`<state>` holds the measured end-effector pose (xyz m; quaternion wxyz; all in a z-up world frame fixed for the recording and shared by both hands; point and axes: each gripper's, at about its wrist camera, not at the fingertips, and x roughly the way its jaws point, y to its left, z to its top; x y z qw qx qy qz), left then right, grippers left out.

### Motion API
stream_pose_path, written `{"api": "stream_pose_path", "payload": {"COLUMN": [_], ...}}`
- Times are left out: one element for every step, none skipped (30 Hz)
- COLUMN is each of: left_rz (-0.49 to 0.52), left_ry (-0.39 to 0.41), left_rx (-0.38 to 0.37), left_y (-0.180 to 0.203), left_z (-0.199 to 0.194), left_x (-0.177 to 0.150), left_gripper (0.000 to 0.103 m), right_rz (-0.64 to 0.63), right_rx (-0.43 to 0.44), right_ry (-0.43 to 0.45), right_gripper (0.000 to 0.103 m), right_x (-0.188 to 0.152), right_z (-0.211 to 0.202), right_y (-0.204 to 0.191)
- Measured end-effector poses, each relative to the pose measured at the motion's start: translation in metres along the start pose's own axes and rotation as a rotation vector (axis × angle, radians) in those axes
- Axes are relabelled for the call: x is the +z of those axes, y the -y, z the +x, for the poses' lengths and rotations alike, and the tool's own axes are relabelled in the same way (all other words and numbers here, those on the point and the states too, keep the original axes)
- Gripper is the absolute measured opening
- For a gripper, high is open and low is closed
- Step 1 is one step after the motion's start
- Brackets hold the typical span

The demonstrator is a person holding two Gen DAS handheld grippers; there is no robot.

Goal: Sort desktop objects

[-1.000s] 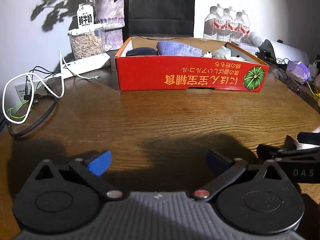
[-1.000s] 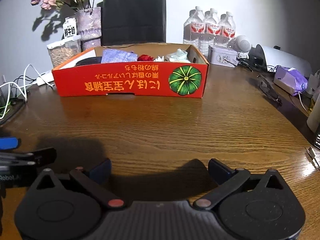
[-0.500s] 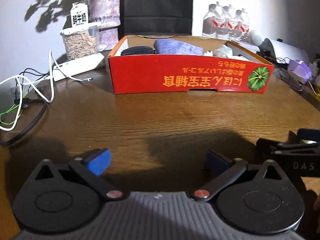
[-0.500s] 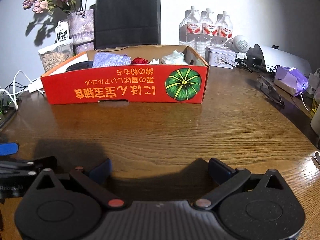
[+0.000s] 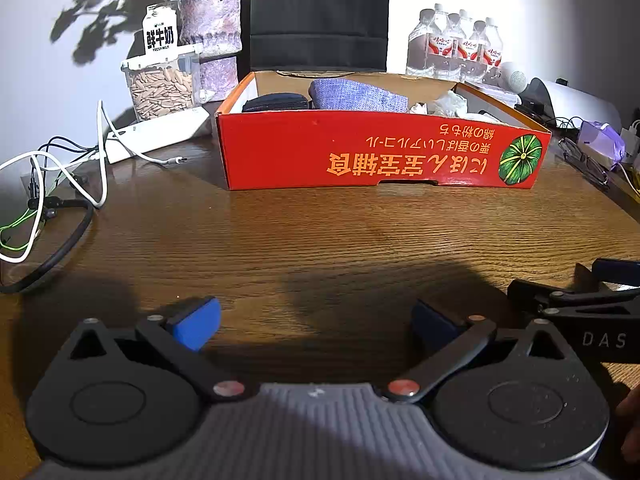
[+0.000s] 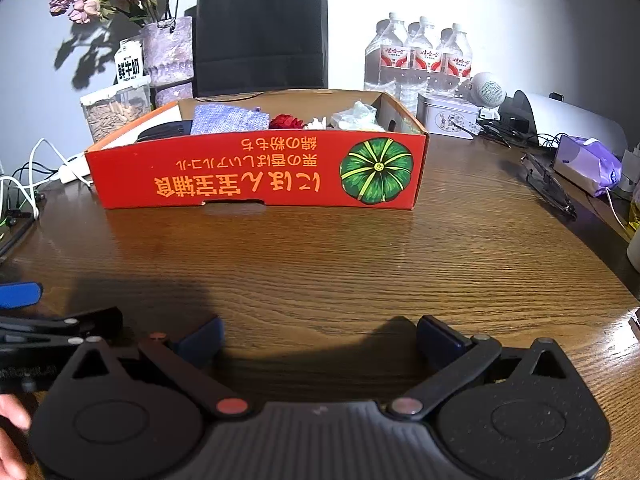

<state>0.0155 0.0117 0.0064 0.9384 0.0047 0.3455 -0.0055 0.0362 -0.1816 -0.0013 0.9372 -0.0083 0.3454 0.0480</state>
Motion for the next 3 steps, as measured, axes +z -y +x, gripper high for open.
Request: {"api": "stream_pose_path", "payload": {"left_rz": [0.0,0.0,0.0], "left_ry": [0.0,0.0,0.0], "left_rx": [0.0,0.0,0.0], "left_y": [0.0001,0.0,0.0], "left_z": [0.0001,0.0,0.0], "left_x": [0.0002,0.0,0.0], "left_gripper": [0.103,0.103,0.103], "right_rz": [0.0,0.0,0.0], "right_rx": [0.0,0.0,0.0], "right_ry": [0.0,0.0,0.0], "right_gripper": [0.103,0.103,0.103], "right_x": [0.0001,0.0,0.0], "right_z": [0.0,0.0,0.0], "right_y": [0.0001,0.0002,0.0001]}}
